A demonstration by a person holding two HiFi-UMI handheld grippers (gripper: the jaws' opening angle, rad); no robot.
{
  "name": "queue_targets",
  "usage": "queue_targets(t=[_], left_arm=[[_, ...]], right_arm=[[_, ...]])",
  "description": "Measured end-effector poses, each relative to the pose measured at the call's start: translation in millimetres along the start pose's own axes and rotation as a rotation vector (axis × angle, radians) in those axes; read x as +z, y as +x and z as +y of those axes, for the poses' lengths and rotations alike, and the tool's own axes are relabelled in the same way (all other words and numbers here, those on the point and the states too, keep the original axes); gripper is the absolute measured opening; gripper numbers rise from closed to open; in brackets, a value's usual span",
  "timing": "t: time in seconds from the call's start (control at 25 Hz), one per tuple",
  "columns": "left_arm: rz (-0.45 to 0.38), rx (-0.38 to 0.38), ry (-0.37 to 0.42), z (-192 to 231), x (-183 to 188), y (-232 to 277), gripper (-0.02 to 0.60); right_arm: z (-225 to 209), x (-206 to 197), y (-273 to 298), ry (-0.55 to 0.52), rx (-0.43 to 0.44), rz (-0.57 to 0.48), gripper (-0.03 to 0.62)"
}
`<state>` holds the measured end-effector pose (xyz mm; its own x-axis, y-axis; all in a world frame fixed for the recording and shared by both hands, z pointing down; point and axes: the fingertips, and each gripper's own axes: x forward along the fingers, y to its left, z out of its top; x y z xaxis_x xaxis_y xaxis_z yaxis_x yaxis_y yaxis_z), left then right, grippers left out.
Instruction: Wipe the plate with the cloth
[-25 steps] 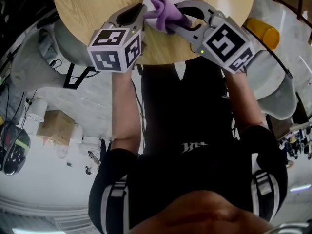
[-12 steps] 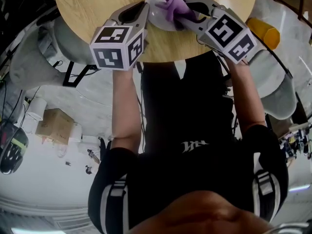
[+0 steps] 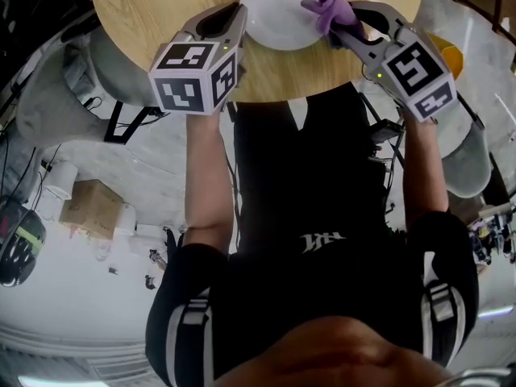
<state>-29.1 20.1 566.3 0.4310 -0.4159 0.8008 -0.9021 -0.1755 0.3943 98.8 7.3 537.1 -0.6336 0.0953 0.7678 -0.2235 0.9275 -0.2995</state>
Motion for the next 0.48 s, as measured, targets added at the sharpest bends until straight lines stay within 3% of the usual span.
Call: queue_targets(t=[0.08,0.24,0.36,0.48], left_arm=[[0.001,0.000,-0.003,-1.7,0.3,-0.3,0.028],[0.003,0.006,0.001,-3.5,0.6,-1.3,0.026],[0.004,0.010,0.004,-4.3,1.3,-1.1,0.026],[0.001,0.010,0.005,-4.3,2.4,-2.0,0.026]], right_arm=[[12.9,18.5,0.5,-0.015,0.017,-0.042,0.100],[54.3,47.9,30.9,-0.016,0.141,-0.100,0.100],[70.8,53.6,56.3,0.015,0.210,-0.090,0.100],[69.1,49.7,66.2,0.030,0.222,-0.061,0.100]])
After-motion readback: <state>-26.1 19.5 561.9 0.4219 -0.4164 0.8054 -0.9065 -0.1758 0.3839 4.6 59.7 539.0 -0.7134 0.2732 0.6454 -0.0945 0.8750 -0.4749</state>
